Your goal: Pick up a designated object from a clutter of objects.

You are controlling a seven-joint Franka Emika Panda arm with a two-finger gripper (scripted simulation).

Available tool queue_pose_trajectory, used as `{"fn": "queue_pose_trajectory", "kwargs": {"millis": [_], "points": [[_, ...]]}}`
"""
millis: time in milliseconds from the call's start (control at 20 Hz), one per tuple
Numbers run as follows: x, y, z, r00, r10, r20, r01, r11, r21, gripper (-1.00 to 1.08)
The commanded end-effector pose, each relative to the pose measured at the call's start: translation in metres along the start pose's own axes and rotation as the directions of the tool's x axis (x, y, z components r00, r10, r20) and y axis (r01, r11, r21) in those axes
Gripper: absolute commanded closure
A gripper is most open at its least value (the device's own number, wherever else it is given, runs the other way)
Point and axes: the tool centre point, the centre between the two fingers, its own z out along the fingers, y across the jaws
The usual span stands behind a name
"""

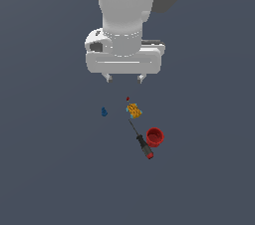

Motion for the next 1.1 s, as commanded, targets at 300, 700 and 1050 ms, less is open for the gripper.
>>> {"fn": "queue_pose_trajectory", "kwargs": {"millis": [300, 700, 1050], "points": [[0.001, 0.009, 0.009, 1.0, 0.027, 0.009, -0.027, 1.0, 0.012, -0.92], [0.001, 0.014, 0.014, 0.999, 0.04, 0.014, -0.041, 0.999, 0.019, -0.92], [-0.001, 0.012, 0.034, 1.0, 0.002, 0.013, -0.003, 1.0, 0.015, -0.92]]}}
